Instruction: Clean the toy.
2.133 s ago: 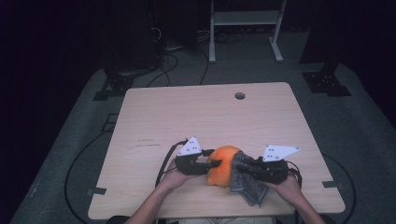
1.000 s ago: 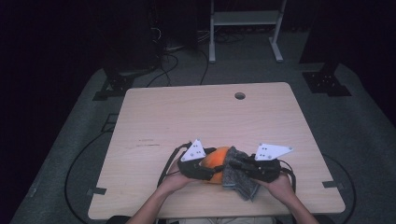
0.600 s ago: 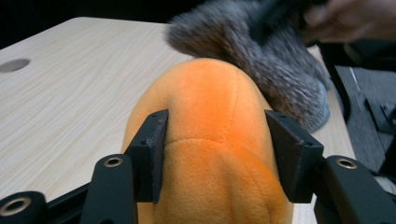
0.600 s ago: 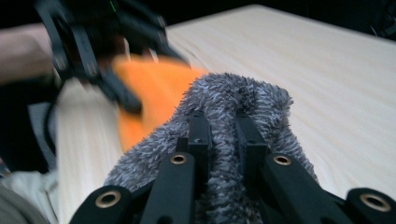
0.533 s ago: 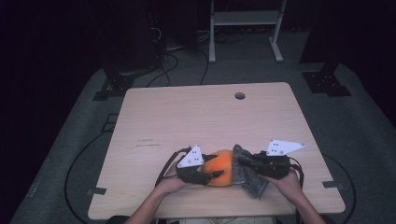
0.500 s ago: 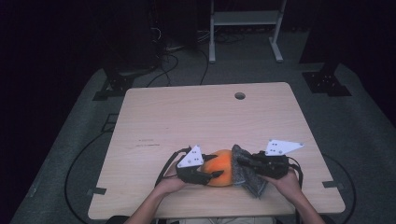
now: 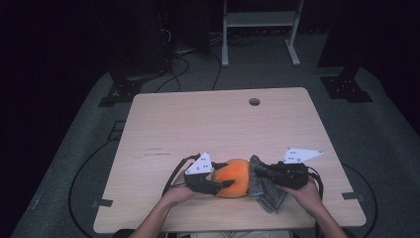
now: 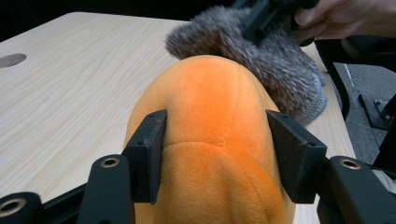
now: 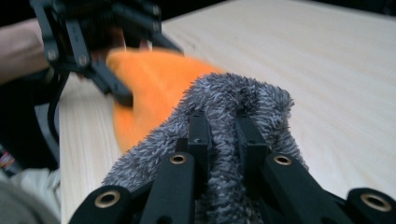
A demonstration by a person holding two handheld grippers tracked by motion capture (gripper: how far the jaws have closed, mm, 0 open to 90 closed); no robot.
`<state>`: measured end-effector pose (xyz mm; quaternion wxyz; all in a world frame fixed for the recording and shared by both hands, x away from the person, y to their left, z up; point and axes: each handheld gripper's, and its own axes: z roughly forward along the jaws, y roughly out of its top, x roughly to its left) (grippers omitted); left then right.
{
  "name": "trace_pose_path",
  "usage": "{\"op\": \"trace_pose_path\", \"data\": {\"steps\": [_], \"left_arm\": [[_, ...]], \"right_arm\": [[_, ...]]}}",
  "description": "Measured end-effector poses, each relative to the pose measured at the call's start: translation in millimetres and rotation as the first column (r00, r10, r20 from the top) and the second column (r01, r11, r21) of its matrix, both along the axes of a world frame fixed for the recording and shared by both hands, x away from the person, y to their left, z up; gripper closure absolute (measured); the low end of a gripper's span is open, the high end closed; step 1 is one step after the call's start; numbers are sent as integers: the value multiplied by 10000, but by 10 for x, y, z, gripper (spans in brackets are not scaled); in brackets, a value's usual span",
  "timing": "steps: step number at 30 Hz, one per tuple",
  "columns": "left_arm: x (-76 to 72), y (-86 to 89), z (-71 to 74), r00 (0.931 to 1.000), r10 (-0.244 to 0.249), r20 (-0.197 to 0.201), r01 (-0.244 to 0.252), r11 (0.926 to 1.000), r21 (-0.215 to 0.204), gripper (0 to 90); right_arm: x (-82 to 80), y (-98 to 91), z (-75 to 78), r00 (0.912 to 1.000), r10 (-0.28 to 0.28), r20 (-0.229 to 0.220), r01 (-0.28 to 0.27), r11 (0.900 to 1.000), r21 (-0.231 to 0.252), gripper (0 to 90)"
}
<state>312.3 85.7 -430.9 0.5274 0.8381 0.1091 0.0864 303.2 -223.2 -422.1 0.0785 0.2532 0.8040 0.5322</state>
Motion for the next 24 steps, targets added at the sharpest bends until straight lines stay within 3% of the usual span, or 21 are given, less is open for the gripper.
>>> {"op": "trace_pose_path", "data": {"steps": [2, 5, 9, 11, 16, 19, 21, 24], "left_arm": [[4, 14, 2, 10000, -48, 32, 48, 10000, 47, 416], [11, 38, 2, 10000, -81, -12, 81, 10000, 48, 415], [11, 47, 3, 9999, -161, -35, 161, 9999, 27, 415], [3, 42, 4, 9996, -276, -23, 276, 9996, 34, 416], [-4, 10, 6, 9988, -488, 54, 487, 9988, 39, 418], [-1, 12, 8, 9987, -513, 8, 513, 9987, 40, 415], [6, 14, 16, 9993, -356, -134, 357, 9993, 95, 378], [56, -9, 43, 9938, 525, -976, -504, 9985, 232, 218]], "right_arm": [[24, 37, 0, 10000, 23, 39, -23, 10000, -64, 787], [46, 23, -66, 9995, -52, -301, 54, 10000, 81, 787], [54, -83, -170, 9958, -450, -791, 409, 9978, -526, 787], [39, -114, -177, 9955, -534, -778, 479, 9963, -710, 787], [15, -80, 35, 9998, 64, -203, -50, 9975, 700, 783], [55, 6, 42, 9997, 178, -194, -168, 9985, 530, 782], [79, 54, -34, 9987, 157, -488, -150, 9998, 150, 785], [39, 48, -69, 9985, 82, -539, -88, 9999, -109, 786]]}}
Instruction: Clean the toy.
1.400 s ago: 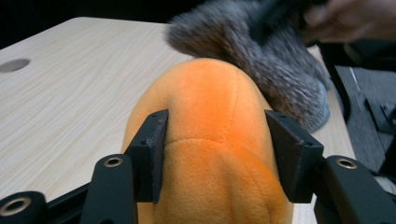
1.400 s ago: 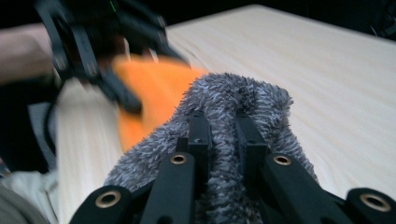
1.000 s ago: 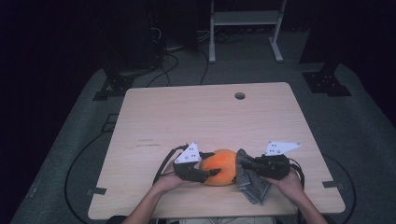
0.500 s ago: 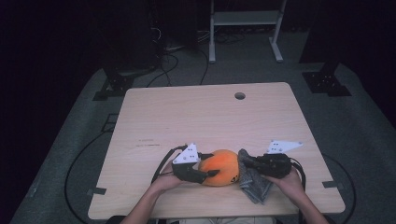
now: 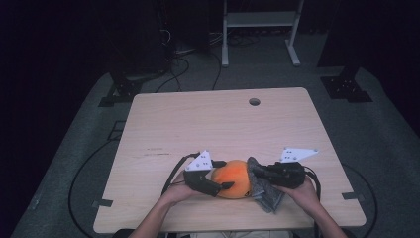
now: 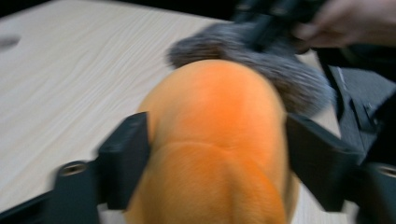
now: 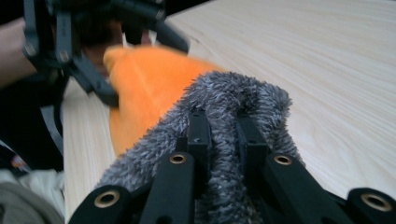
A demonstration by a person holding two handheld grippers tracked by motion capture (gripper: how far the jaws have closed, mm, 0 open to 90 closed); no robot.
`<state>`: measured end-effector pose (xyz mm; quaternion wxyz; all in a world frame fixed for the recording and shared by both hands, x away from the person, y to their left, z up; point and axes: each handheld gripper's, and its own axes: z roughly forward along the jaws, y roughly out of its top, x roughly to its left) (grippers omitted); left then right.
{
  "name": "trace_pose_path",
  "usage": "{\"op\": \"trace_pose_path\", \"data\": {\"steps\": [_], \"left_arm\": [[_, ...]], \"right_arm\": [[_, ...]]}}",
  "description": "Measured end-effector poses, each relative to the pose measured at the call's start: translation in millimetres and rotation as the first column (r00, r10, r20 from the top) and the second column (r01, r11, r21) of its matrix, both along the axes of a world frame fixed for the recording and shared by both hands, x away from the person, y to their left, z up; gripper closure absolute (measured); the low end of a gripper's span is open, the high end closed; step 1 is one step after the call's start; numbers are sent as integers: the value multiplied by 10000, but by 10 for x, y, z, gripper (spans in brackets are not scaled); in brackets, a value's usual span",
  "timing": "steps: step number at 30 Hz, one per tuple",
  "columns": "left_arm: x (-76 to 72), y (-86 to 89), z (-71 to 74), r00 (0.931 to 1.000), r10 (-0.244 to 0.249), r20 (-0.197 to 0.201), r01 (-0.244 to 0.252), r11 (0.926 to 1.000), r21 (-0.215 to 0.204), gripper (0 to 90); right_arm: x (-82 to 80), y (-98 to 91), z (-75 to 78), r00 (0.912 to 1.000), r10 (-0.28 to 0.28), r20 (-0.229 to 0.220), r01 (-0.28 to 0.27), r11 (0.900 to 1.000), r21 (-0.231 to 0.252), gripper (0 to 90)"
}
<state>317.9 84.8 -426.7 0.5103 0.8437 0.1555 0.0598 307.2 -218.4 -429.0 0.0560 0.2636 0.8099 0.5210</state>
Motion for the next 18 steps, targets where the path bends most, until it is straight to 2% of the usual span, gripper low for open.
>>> {"op": "trace_pose_path", "data": {"steps": [2, 4, 5, 7, 8, 9, 10, 11, 13, 14, 15, 17, 18], "left_arm": [[35, -27, -17, 9967, 378, -720, -353, 9988, 345, 128], [53, -31, -38, 9904, 471, -1302, -440, 9987, 269, 123], [37, -26, -30, 9921, 418, -1185, -392, 9989, 247, 163], [-17, -27, 4, 9991, 272, -332, -262, 9992, 307, 309], [-53, -28, 35, 9992, 199, 357, -209, 9994, 274, 364], [-74, -36, 63, 9962, 124, 864, -149, 9995, 277, 389], [-95, -55, 88, 9904, 135, 1373, -184, 9992, 348, 401], [-109, -80, 106, 9828, 97, 1842, -197, 9984, 524, 402], [-142, -140, 104, 9646, -264, 2624, 24, 9958, 915, 402], [-158, -172, 89, 9584, -413, 2823, 149, 9954, 948, 401], [-173, -196, 75, 9566, -545, 2861, 275, 9948, 975, 400], [-179, -223, 50, 9581, -783, 2755, 490, 9926, 1115, 392], [-177, -224, 37, 9593, -801, 2706, 493, 9917, 1186, 377]], "right_arm": [[-45, -18, -12, 10000, 27, -19, -28, 10000, -20, 785], [-81, -27, -15, 10000, 61, -14, -61, 10000, 20, 785], [-97, -28, -8, 10000, 53, 1, -53, 10000, -11, 786], [-120, -31, 18, 9999, 99, 78, -98, 9999, -25, 786], [-128, -33, 32, 9999, 116, 100, -116, 9999, 36, 787], [-145, -40, 70, 9996, 114, 254, -117, 9999, 92, 787], [-161, -42, 118, 9987, 110, 501, -117, 9998, 140, 787], [-181, -38, 175, 9973, 151, 720, -181, 9990, 411, 787], [-223, 16, 307, 9924, 254, 1206, -356, 9959, 832, 787], [-236, 65, 360, 9889, 308, 1456, -442, 9950, 892, 787], [-238, 121, 391, 9842, 397, 1727, -545, 9952, 817, 787], [-228, 229, 386, 9809, 539, 1869, -626, 9972, 412, 788], [-218, 298, 341, 9804, 583, 1879, -587, 9983, -35, 790]]}}
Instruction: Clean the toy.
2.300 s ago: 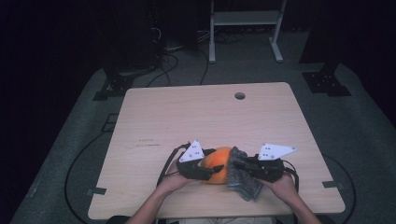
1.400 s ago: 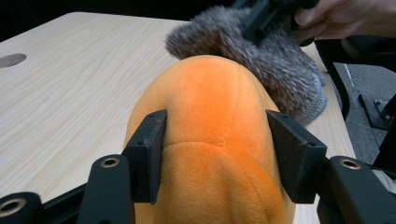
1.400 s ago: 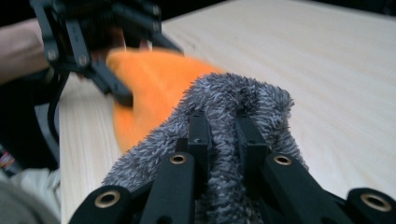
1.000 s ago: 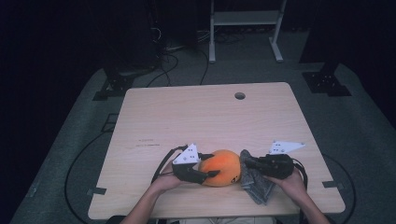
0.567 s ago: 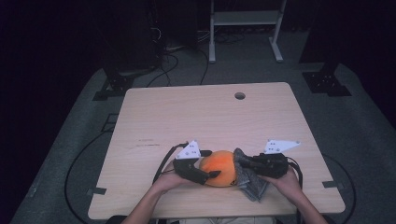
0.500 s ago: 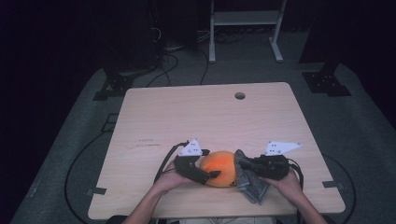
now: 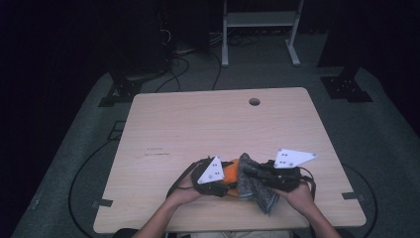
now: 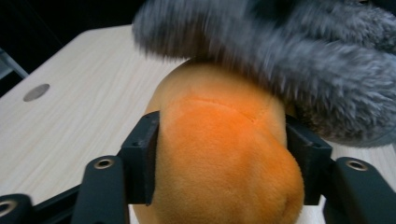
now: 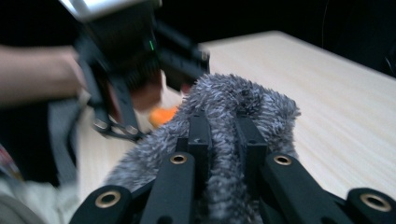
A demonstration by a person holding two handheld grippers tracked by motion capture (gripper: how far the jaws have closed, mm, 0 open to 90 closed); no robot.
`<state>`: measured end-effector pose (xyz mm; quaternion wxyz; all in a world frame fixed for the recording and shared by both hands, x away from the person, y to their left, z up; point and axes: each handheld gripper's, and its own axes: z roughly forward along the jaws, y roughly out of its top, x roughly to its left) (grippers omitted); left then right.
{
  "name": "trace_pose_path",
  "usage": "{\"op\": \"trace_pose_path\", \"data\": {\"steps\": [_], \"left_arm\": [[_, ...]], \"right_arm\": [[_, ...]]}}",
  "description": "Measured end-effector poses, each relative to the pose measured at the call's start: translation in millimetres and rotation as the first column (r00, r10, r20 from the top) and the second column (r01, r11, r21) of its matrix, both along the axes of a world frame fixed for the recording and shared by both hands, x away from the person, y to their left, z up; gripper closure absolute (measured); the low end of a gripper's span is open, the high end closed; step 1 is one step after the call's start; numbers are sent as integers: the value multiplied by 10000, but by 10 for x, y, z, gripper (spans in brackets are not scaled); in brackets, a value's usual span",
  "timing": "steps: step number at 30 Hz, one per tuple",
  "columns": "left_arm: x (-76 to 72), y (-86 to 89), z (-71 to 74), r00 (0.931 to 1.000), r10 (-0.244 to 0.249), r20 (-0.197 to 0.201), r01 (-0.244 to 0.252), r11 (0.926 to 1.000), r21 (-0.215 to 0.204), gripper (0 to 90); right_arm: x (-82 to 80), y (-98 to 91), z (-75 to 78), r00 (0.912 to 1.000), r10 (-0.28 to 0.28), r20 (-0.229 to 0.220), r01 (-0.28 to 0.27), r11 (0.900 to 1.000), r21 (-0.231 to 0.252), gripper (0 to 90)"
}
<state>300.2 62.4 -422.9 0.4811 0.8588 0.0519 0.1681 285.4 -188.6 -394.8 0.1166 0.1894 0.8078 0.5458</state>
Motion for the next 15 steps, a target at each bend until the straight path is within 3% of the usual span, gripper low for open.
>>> {"op": "trace_pose_path", "data": {"steps": [3, 8, 11, 15], "left_arm": [[60, 37, -38, 9958, 301, -868, -321, 9992, -222, 261], [133, 67, -56, 9761, 994, -1932, -1051, 9943, -195, 124], [121, 95, -66, 9739, 959, -2058, -1058, 9937, -375, 149], [51, 85, -32, 9908, 766, -1112, -809, 9961, -353, 333]], "right_arm": [[7, 38, -93, 9999, -143, -59, 140, 9990, -421, 793], [-1, -46, -158, 9989, -337, -319, 321, 9984, -471, 793], [-4, -119, -191, 9981, -456, -423, 430, 9973, -603, 793], [-25, -195, -141, 9973, -584, -445, 553, 9962, -677, 793]]}}
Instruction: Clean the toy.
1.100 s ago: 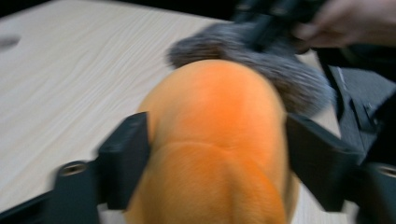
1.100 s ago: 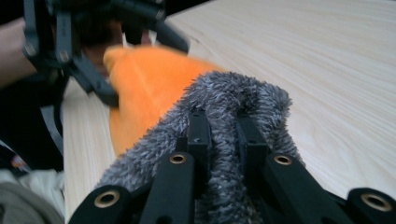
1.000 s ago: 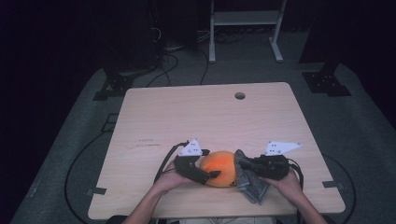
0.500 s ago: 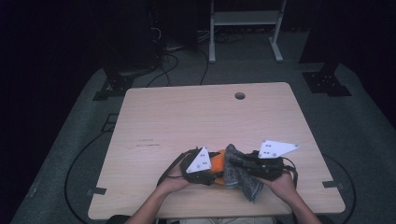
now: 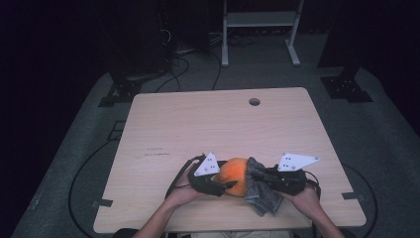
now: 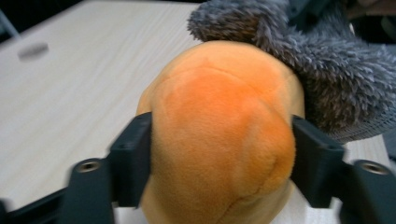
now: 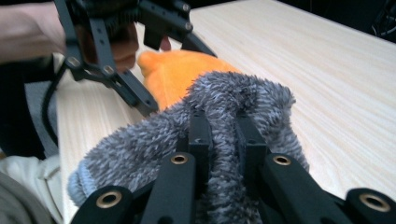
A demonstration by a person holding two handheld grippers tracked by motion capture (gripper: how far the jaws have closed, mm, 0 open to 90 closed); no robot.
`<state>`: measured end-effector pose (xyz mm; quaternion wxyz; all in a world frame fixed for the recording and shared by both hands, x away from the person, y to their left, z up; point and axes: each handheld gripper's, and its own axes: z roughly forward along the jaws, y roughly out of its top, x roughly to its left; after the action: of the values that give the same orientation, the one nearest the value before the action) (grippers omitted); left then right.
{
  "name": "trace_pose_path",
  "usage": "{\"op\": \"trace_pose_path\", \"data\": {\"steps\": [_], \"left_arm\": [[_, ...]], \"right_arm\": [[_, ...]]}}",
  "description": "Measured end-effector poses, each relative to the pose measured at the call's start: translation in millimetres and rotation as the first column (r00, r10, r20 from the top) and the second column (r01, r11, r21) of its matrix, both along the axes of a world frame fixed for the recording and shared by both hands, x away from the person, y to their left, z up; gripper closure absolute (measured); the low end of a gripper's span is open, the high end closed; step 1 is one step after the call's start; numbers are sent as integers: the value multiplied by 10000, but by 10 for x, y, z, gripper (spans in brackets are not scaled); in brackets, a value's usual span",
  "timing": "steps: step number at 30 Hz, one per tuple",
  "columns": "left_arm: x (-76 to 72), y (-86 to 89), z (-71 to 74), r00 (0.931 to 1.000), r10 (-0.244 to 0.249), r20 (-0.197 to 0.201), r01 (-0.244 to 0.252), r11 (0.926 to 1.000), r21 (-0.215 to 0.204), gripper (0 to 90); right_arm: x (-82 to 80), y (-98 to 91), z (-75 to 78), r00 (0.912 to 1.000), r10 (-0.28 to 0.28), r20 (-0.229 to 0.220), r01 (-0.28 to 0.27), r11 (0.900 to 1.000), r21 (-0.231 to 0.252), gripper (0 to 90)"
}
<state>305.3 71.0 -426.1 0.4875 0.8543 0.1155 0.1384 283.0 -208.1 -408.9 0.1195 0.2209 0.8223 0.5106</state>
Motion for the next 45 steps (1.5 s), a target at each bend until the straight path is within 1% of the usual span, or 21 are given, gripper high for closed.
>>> {"op": "trace_pose_path", "data": {"steps": [3, 5, 6, 8, 11, 14, 15, 17, 21, 23, 25, 27, 32, 35, 36, 38, 40, 41, 42, 43, 45], "left_arm": [[-63, -69, 27, 9959, -399, 815, 371, 9987, 354, 369], [-100, -107, 39, 9914, -597, 1166, 538, 9971, 534, 370], [-114, -117, 44, 9908, -606, 1214, 536, 9968, 596, 366], [-104, -103, 38, 9940, -446, 1001, 389, 9975, 584, 321], [-87, -82, 26, 9957, -346, 856, 307, 9985, 464, 312], [-95, -123, 40, 9949, -334, 956, 286, 9983, 517, 324], [-99, -130, 44, 9938, -409, 1037, 352, 9978, 560, 329], [-109, -149, 46, 9929, -423, 1108, 363, 9978, 557, 336], [-97, -144, 36, 9922, -432, 1168, 349, 9968, 725, 344], [-70, -107, 19, 9946, -378, 971, 307, 9968, 740, 358], [-31, -59, 3, 9981, -292, 549, 253, 9972, 705, 362], [-4, 2, -16, 9994, -254, 232, 237, 9975, 672, 362], [17, 99, -46, 9993, -241, -284, 261, 9972, 703, 350], [50, 132, -47, 9961, -442, -769, 482, 9976, 504, 287], [59, 138, -43, 9935, -556, -990, 597, 9975, 384, 250], [99, 158, 3, 9803, -901, -1757, 918, 9958, 15, 172], [137, 181, 38, 9686, -939, -2304, 844, 9951, -508, 118], [164, 197, 55, 9665, -840, -2423, 680, 9950, -738, 118], [177, 189, 55, 9673, -688, -2440, 542, 9963, -663, 117], [189, 167, 40, 9638, -571, -2603, 463, 9978, -473, 102], [217, 116, -10, 9478, -566, -3138, 533, 9984, -188, 79]], "right_arm": [[-37, 50, 137, 9986, 408, 334, -417, 9988, 249, 793], [-57, 143, 217, 9968, 610, 512, -622, 9978, 222, 792], [-55, 178, 231, 9960, 694, 555, -705, 9974, 177, 792], [-21, 242, 201, 9950, 817, 575, -814, 9967, -66, 793], [32, 186, 149, 9980, 526, 337, -518, 9984, -233, 794], [26, 169, 177, 9981, 397, 466, -378, 9984, -412, 794], [22, 177, 193, 9976, 483, 498, -466, 9983, -358, 794], [15, 219, 220, 9956, 853, 392, -857, 9963, 89, 793], [38, 334, 210, 9917, 1199, 459, -1205, 9927, 91, 794], [63, 319, 189, 9936, 1053, 400, -1058, 9943, 111, 797], [87, 265, 144, 9965, 769, 340, -767, 9970, -78, 797], [113, 173, 74, 9988, 483, 18, -484, 9988, 76, 797], [101, 22, -44, 9994, 153, -313, -151, 9999, 59, 795], [76, -46, -92, 9986, 36, -520, -30, 9999, 109, 795], [64, -56, -104, 9984, 10, -561, -4, 10000, 91, 795], [50, -63, -120, 9980, 86, -619, -76, 9998, 162, 795], [19, -30, -129, 9978, 341, -575, -340, 9994, 33, 794], [7, -16, -129, 9977, 394, -552, -395, 9992, -12, 794], [-5, 8, -130, 9975, 521, -480, -523, 9986, -30, 794], [-14, 23, -123, 9976, 543, -424, -548, 9985, -96, 793], [-24, 41, -113, 9976, 596, -362, -602, 9980, -175, 793]]}}
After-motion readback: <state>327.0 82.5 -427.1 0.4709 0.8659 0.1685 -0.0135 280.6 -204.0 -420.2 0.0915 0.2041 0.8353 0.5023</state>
